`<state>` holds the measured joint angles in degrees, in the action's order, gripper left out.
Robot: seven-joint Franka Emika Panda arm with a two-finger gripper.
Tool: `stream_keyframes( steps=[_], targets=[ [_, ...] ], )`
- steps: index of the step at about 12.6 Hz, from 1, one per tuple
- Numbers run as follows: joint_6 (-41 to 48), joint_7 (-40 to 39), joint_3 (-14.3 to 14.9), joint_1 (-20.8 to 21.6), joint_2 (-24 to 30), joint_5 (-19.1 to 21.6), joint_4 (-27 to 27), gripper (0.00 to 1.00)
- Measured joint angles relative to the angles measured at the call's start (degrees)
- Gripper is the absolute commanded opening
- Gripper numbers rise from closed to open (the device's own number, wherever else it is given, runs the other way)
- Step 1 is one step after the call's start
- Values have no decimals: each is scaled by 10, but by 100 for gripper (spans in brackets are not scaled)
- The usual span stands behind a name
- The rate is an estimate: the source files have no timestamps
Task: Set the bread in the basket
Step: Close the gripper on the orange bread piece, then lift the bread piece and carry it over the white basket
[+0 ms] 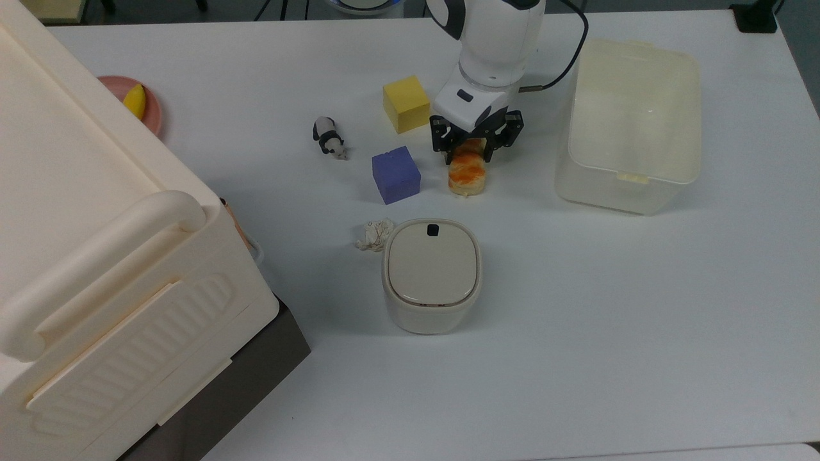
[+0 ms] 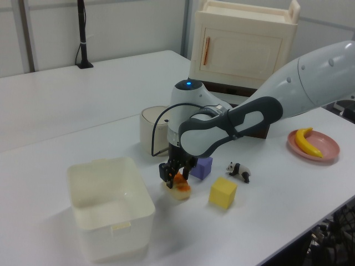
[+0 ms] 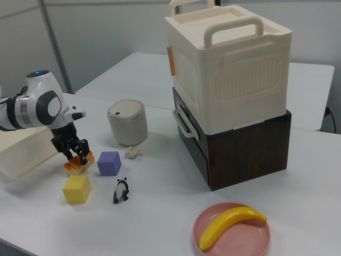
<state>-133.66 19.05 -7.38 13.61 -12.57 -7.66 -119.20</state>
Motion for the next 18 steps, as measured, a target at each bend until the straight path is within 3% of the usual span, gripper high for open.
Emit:
stream_keyframes(
  steps=[2, 9, 13, 18],
  targets=[
    [0, 0, 0, 0, 0, 0, 1, 0],
    [0, -7, -2, 3, 0, 0, 14, 0],
    [133, -7, -2, 3, 26, 4, 127, 0],
    [178, -7, -2, 4, 75, 14, 172, 0]
  ],
)
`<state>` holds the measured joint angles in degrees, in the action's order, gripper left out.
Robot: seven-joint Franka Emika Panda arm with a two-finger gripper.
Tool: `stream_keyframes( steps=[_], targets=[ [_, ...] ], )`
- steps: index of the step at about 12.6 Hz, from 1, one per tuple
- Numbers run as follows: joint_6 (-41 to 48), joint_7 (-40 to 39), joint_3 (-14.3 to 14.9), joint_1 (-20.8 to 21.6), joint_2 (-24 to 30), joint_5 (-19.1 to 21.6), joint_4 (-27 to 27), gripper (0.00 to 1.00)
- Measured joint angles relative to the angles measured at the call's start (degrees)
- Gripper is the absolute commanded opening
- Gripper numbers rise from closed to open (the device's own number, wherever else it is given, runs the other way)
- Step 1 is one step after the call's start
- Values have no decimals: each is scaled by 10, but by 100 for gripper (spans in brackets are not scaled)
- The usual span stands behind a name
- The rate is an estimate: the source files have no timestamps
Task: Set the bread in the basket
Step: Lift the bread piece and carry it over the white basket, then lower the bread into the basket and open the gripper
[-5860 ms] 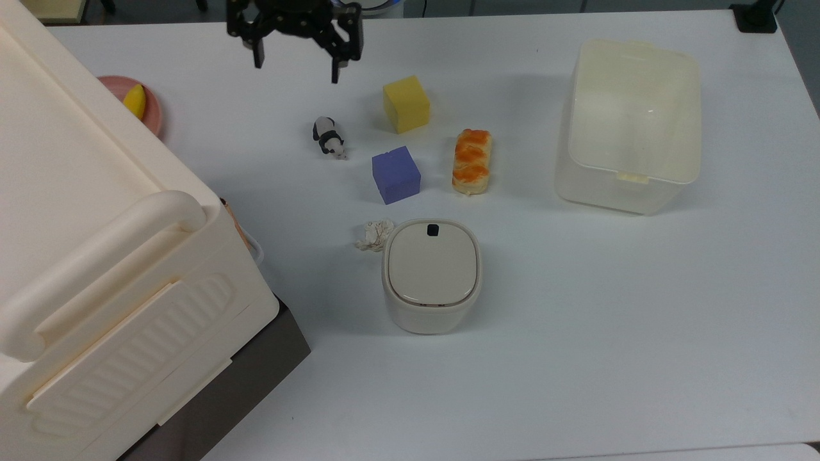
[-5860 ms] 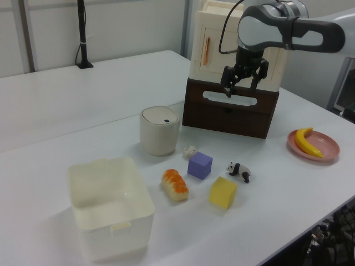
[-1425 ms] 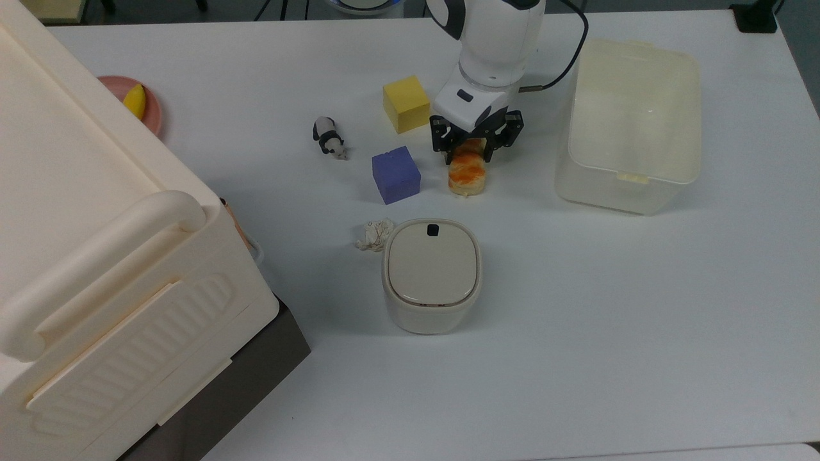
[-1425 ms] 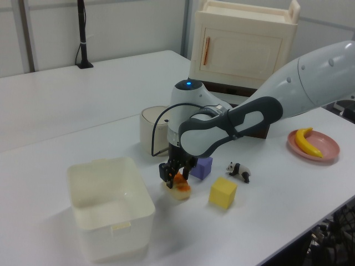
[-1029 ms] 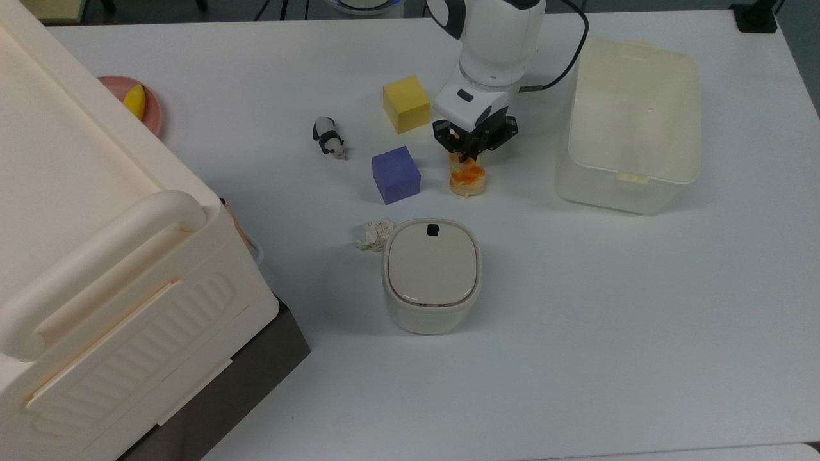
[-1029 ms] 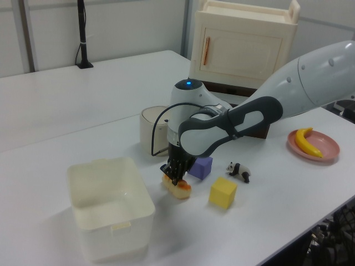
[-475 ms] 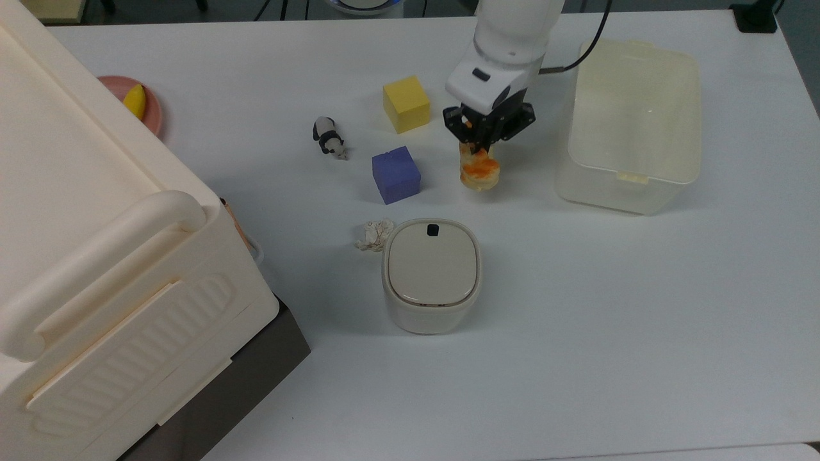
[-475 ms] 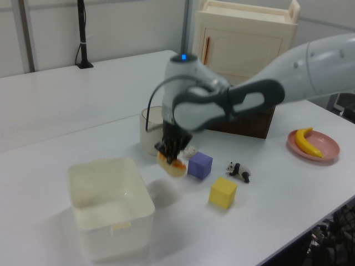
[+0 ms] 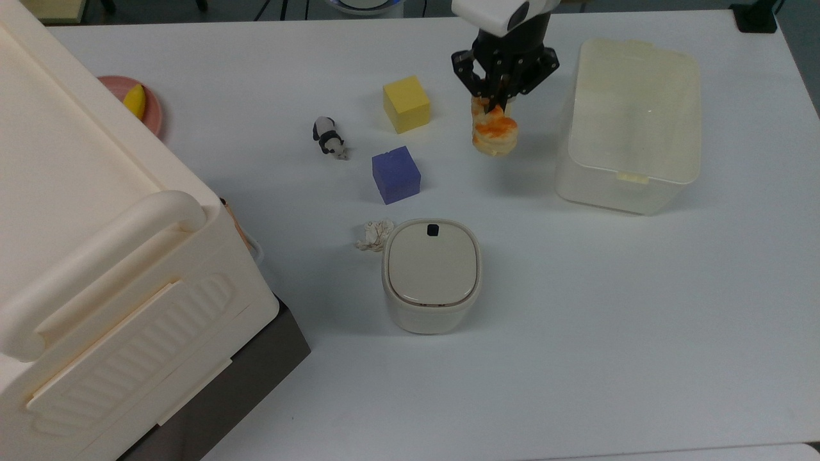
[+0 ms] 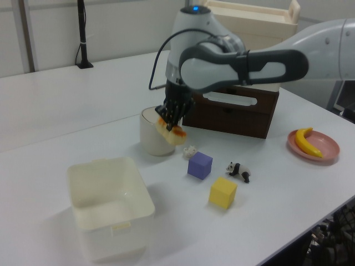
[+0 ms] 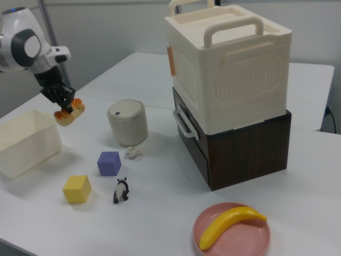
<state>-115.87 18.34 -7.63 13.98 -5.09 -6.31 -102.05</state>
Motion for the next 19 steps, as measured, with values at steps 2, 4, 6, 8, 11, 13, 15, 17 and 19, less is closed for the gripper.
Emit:
stream_keyframes(
  steps=[2, 4, 6, 8, 11, 13, 15, 17, 19],
  targets=[
    [8, 0, -1, 5, 7, 1, 5, 0],
    [8, 1, -2, 28, 8, 8, 5, 0],
    [8, 3, -4, 70, 6, 15, 5, 0],
    [3, 5, -5, 121, 5, 22, 5, 0],
    [-25, 6, -7, 187, -5, 28, 5, 0],
    [-38, 5, -7, 209, -23, 28, 5, 99],
    [-62, 2, -7, 209, -37, 28, 5, 100],
    [-67, -12, -6, 208, -41, 29, 5, 100],
    [-67, -24, -6, 208, -41, 36, 6, 100]
  ],
)
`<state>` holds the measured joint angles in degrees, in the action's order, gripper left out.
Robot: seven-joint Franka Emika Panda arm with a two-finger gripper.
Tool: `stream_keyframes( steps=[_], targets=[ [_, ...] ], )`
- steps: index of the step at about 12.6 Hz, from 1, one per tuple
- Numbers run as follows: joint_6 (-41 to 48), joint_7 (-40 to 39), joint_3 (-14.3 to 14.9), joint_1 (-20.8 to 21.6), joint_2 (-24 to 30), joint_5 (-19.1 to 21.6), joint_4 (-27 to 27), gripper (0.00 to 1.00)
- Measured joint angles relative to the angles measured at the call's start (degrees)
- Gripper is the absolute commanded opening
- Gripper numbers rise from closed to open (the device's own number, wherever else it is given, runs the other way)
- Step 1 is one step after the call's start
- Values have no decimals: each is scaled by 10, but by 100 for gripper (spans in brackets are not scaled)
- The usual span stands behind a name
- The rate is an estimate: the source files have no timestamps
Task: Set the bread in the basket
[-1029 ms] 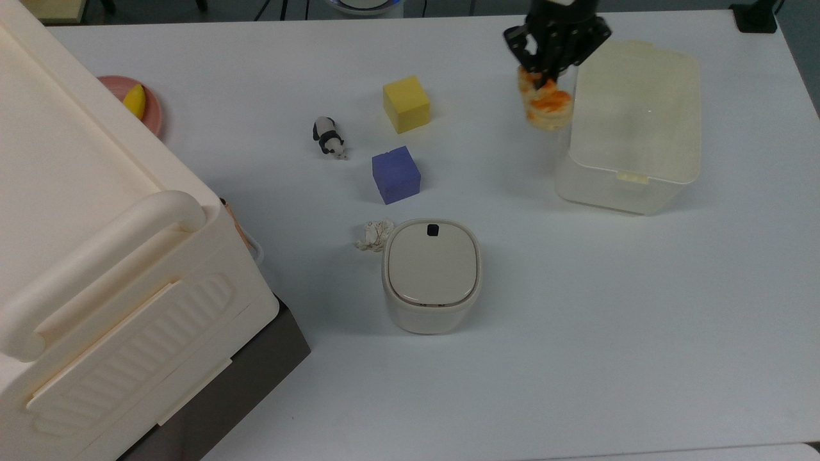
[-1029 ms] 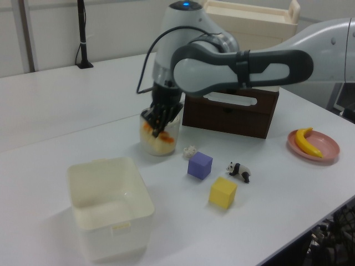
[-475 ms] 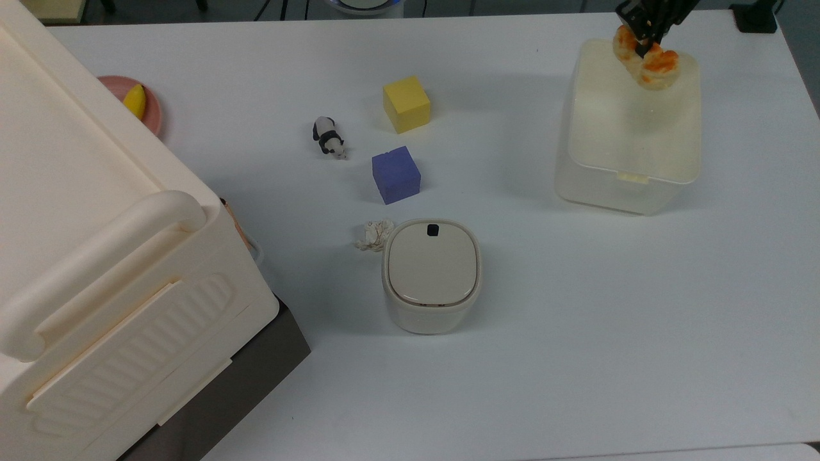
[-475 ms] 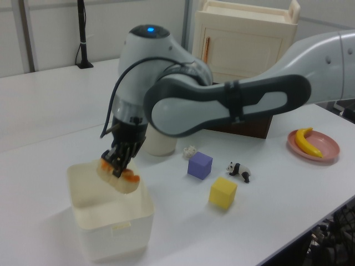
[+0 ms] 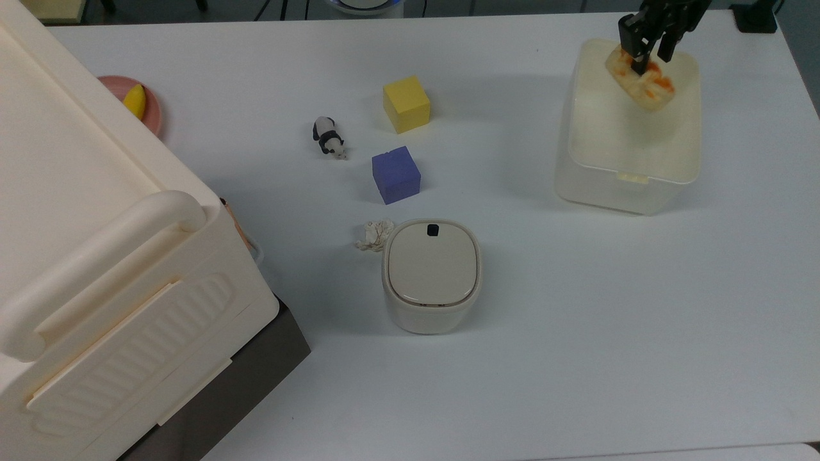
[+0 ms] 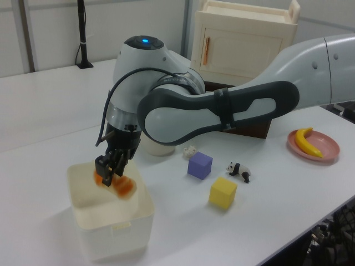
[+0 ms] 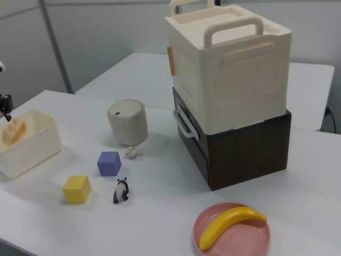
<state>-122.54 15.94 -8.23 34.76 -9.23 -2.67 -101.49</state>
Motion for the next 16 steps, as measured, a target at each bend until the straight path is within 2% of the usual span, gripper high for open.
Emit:
stream_keyframes(
  steps=[7, 10, 16],
  targets=[
    [0, -1, 1, -1, 0, 0, 0, 100],
    [0, -1, 13, -6, 2, 0, 2, 100],
    [26, -13, 29, -103, 42, 0, 7, 100]
  ],
)
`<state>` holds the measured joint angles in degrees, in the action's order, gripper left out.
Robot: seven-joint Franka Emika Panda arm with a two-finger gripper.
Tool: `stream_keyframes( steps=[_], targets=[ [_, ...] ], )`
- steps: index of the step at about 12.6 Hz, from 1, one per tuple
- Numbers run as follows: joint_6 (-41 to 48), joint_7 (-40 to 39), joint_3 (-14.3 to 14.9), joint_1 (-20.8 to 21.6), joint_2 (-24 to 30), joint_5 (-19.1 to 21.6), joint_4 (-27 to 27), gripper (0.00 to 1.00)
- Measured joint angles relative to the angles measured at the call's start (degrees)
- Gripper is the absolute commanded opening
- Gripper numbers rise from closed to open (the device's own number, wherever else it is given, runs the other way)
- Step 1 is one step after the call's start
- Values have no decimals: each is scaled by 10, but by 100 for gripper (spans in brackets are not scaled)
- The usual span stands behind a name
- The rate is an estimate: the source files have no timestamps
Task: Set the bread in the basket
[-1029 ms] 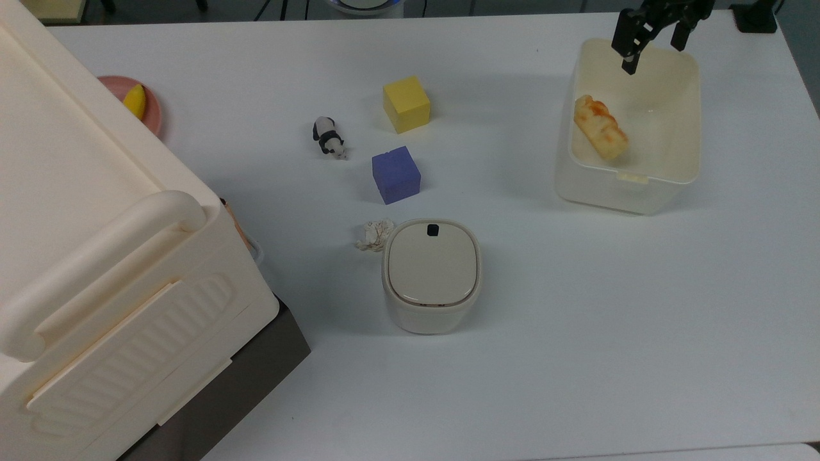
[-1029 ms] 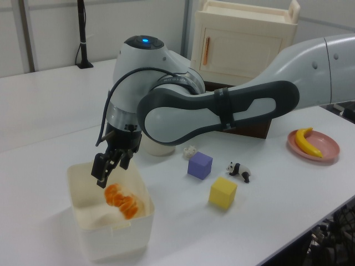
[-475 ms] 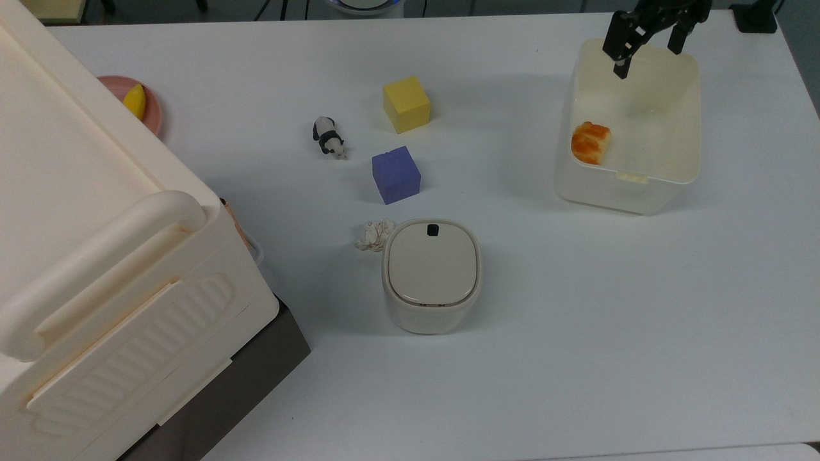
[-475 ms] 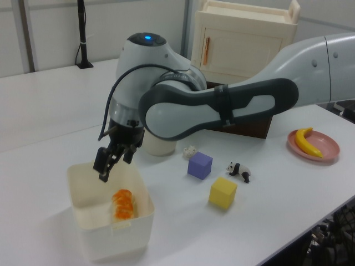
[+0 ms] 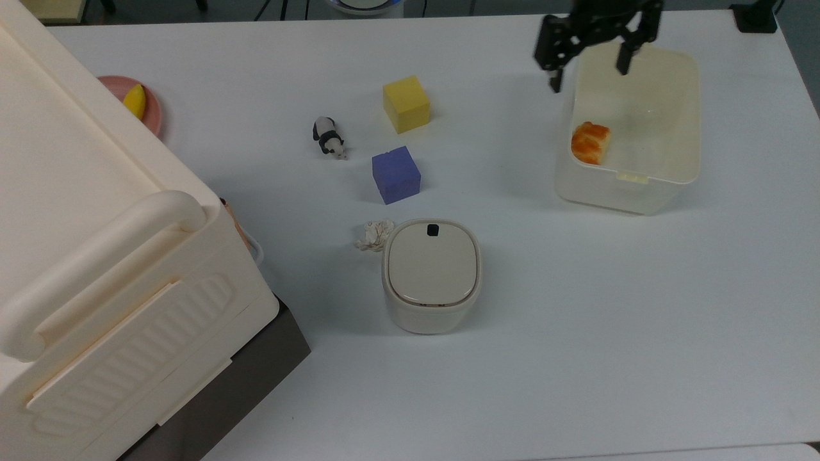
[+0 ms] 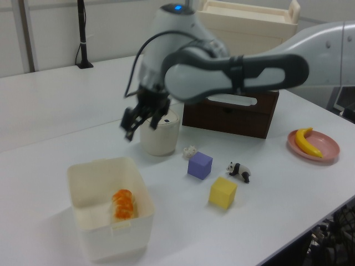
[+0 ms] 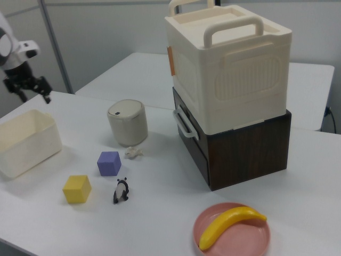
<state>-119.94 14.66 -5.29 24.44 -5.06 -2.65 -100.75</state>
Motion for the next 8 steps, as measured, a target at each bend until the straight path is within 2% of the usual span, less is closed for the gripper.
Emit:
stream_keyframes(
  steps=[5, 8],
  targets=[
    [22, -62, 5, -157, 53, 0, 8, 100],
    [59, -96, 6, -214, 68, 0, 34, 100]
  ],
)
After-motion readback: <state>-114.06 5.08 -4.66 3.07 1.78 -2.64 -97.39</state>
